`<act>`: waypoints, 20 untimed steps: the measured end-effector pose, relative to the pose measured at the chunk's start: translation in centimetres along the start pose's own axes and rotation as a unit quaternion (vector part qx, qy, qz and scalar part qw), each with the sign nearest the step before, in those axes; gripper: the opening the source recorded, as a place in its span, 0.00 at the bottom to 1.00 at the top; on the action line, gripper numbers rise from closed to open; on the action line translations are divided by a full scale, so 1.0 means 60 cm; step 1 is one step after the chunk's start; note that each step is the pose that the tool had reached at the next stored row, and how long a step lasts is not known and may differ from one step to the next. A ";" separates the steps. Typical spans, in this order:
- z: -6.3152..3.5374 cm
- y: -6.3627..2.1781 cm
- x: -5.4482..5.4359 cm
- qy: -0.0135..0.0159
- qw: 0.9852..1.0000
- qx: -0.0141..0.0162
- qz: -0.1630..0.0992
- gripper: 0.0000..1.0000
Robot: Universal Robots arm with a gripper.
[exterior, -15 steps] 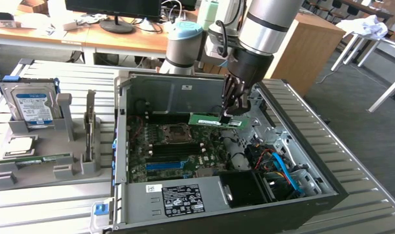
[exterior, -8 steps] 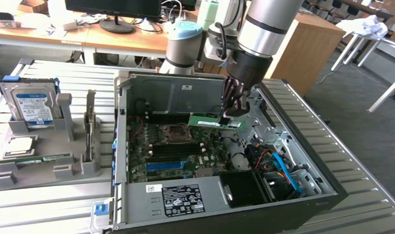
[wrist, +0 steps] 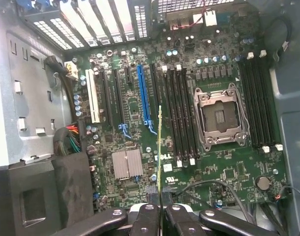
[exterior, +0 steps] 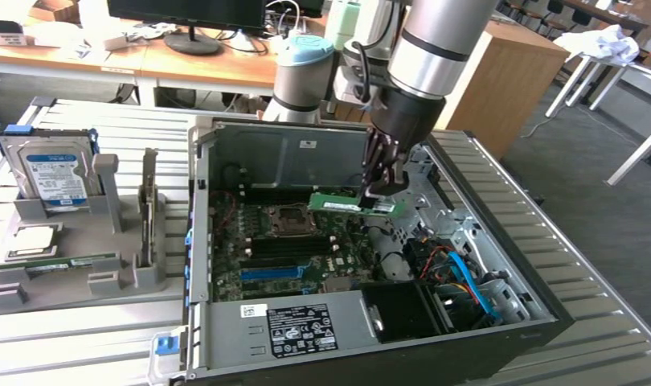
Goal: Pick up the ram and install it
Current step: 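Insert the ram into the slot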
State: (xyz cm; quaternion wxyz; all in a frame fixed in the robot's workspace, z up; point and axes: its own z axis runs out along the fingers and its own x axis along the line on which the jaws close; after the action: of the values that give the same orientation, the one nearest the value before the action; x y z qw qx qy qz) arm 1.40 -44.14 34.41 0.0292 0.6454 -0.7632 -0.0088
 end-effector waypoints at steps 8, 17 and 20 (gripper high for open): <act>0.008 0.004 0.000 0.001 1.000 0.001 -0.028 0.13; 0.017 0.006 0.001 0.002 0.999 0.002 -0.046 0.13; 0.020 0.007 0.001 0.003 0.999 0.002 -0.051 0.13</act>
State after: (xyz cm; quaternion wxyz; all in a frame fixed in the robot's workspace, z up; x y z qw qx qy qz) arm 0.90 -44.14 33.24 0.0297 0.6837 -0.7291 -0.0072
